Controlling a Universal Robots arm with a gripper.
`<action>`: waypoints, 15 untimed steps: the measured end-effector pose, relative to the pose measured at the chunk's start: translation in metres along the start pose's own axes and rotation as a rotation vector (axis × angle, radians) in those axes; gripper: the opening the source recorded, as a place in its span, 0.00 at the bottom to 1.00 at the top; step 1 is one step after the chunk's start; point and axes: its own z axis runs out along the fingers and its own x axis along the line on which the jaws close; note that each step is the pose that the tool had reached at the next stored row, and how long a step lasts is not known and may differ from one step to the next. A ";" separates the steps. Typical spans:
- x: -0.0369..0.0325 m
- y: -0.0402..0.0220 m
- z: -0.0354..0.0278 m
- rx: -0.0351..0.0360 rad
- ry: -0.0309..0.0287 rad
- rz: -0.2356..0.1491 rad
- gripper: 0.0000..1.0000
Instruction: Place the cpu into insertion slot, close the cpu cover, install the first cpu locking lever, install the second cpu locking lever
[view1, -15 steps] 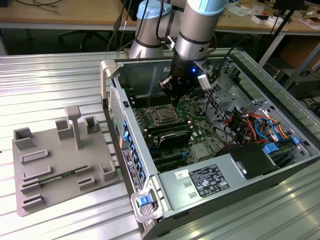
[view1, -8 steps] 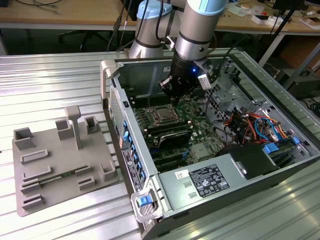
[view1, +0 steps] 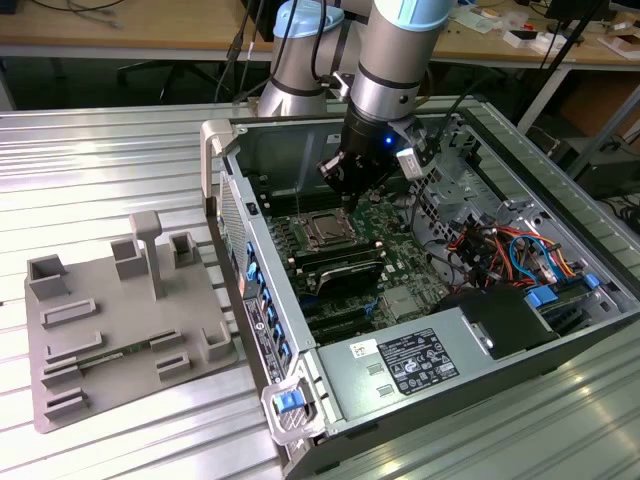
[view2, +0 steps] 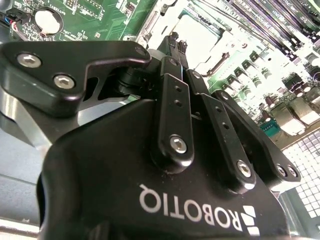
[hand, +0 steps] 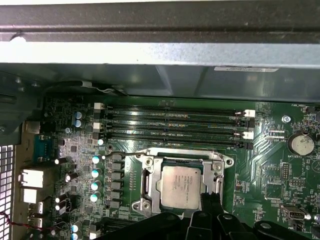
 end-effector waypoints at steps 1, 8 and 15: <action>0.0000 0.0000 0.0000 -0.0004 0.0050 0.000 0.11; 0.0000 0.0000 0.0003 -0.0036 0.0694 -0.001 0.11; 0.0000 0.0000 0.0004 -0.0039 0.0699 0.000 0.11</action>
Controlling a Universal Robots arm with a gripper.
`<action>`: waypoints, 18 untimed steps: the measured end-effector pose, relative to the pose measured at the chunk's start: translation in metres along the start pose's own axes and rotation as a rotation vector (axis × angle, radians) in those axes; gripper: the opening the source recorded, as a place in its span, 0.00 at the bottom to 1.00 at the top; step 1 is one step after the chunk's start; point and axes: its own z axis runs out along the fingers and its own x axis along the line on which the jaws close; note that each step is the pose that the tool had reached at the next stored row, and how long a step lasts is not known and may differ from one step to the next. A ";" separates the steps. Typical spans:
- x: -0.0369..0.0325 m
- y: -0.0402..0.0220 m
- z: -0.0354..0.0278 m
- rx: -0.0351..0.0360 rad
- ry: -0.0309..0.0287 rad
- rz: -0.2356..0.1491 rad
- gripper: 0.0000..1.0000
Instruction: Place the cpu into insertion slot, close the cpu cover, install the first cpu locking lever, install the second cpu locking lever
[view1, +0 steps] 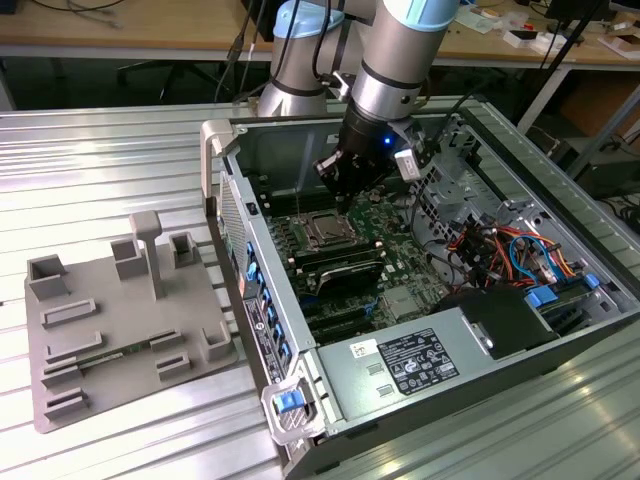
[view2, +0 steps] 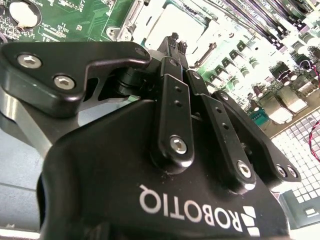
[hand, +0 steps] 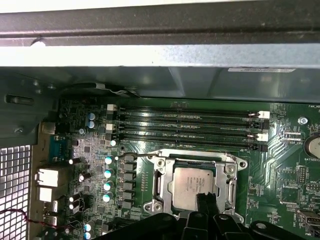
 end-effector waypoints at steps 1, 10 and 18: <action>0.0004 0.0000 0.0000 -0.0001 0.0000 0.000 0.11; 0.0165 0.0009 0.0001 -0.0325 -0.0021 -0.001 0.11; 0.0166 0.0009 -0.0040 -0.0524 -0.0031 -0.002 0.11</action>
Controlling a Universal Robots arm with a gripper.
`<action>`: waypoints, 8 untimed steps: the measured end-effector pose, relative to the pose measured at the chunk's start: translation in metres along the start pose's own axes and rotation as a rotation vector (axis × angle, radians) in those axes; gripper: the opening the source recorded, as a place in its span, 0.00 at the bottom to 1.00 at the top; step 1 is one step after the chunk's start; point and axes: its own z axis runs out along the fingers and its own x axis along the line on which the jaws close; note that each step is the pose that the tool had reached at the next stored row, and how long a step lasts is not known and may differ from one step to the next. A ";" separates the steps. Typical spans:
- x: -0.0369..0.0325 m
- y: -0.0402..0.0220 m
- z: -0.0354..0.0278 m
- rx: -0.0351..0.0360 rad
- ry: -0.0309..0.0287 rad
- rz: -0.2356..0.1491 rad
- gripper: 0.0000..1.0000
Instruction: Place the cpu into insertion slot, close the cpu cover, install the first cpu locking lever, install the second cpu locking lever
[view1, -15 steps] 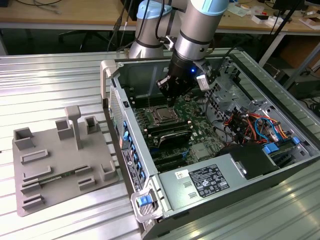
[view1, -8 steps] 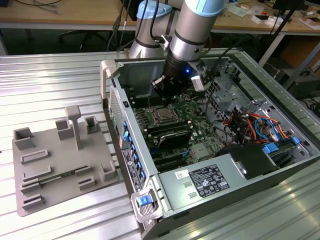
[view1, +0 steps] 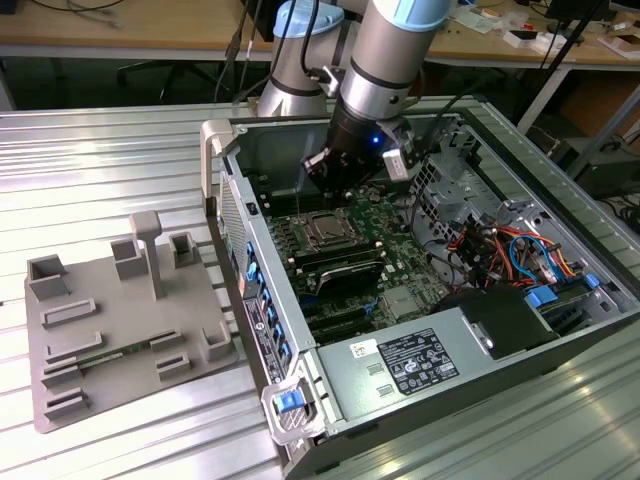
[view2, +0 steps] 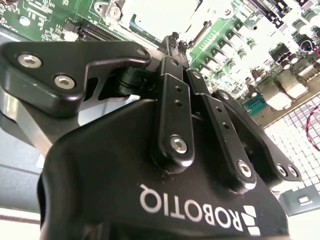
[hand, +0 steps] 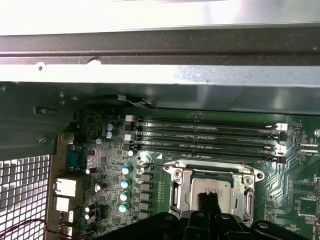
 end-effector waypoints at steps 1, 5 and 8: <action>0.0000 0.0000 -0.0006 -0.0013 -0.0001 0.000 0.11; 0.0001 0.0001 -0.0033 -0.0159 -0.0009 0.000 0.11; 0.0001 0.0002 -0.0048 -0.0203 -0.0011 -0.001 0.11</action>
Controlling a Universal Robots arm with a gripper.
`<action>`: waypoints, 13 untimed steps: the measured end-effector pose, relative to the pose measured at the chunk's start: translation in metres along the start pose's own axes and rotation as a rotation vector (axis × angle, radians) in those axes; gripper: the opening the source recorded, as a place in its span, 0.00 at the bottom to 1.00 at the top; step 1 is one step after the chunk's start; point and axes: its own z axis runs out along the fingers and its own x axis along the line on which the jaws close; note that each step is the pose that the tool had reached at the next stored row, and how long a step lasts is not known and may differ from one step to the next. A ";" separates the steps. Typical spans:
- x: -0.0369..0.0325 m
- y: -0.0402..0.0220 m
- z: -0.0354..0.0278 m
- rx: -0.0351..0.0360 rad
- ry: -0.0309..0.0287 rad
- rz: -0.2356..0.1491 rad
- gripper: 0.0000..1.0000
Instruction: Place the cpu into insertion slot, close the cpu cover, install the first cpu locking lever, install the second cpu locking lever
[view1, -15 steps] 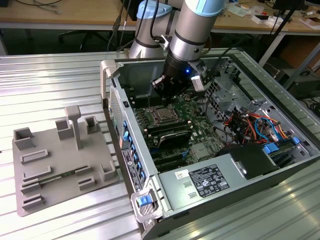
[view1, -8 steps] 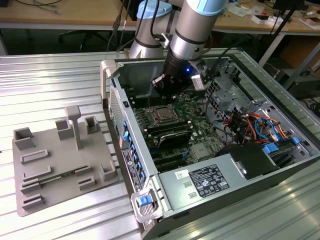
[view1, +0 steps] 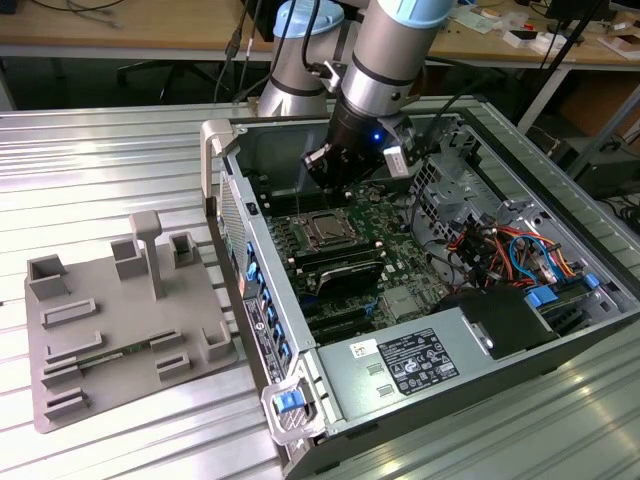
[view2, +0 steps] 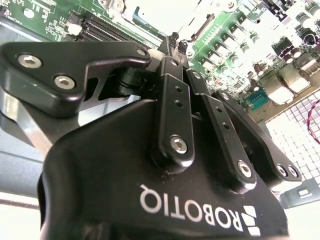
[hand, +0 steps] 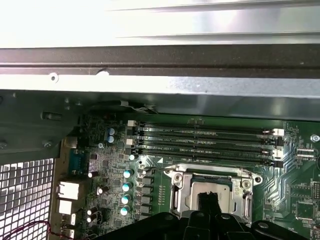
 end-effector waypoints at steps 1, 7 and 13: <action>0.0000 0.0000 -0.0005 -0.0004 -0.0001 0.000 0.11; 0.0001 0.0002 -0.0041 -0.0026 -0.0002 0.000 0.11; 0.0002 0.0004 -0.0068 -0.0036 -0.0002 0.000 0.11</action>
